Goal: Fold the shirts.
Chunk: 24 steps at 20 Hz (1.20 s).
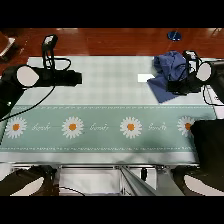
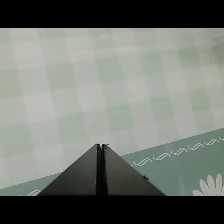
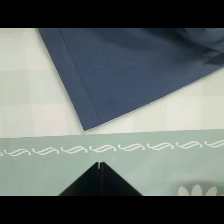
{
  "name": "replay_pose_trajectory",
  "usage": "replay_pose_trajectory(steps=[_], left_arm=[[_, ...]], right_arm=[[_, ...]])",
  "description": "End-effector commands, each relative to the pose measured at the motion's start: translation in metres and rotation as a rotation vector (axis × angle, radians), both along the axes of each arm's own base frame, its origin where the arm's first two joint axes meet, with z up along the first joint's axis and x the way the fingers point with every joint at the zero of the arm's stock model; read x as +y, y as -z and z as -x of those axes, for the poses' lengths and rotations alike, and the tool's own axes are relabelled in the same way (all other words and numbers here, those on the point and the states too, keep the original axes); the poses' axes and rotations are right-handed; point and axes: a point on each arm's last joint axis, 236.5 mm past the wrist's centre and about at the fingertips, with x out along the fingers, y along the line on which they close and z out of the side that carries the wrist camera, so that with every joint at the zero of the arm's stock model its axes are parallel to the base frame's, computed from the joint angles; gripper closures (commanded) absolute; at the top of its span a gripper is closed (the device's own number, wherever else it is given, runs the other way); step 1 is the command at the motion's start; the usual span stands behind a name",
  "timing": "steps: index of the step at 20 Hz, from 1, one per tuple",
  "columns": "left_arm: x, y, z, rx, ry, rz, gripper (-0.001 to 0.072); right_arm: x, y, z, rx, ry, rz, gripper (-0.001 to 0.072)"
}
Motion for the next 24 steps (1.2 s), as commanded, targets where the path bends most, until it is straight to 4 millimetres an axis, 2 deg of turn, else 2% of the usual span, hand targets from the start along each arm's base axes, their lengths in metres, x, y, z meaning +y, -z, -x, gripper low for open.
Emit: replay_pose_trajectory(steps=[1,15,20,22,23,24], left_arm=[[0.001,0.000,0.000,0.000,-0.001,-0.001,0.0695],[0.001,0.000,0.000,0.000,-0.001,-0.001,0.0695],[0.000,-0.012,-0.014,-0.069,-0.027,0.025,0.0695],[0.001,-0.023,-0.025,-0.129,-0.048,0.040,0.0695],[0.002,-0.030,-0.032,-0.167,-0.062,0.050,0.0695],[0.003,-0.038,-0.039,-0.211,-0.077,0.061,0.0695]], right_arm=[[0.000,0.000,0.000,0.001,0.000,0.000,0.0691],[0.000,0.000,-0.002,-0.008,0.000,-0.001,0.0691],[0.005,-0.024,-0.050,-0.235,-0.017,-0.015,0.0691],[-0.006,-0.045,-0.077,-0.379,-0.054,0.063,0.0688],[-0.013,-0.058,-0.092,-0.458,-0.075,0.116,0.0600],[-0.019,-0.071,-0.109,-0.546,-0.094,0.159,0.0325]])
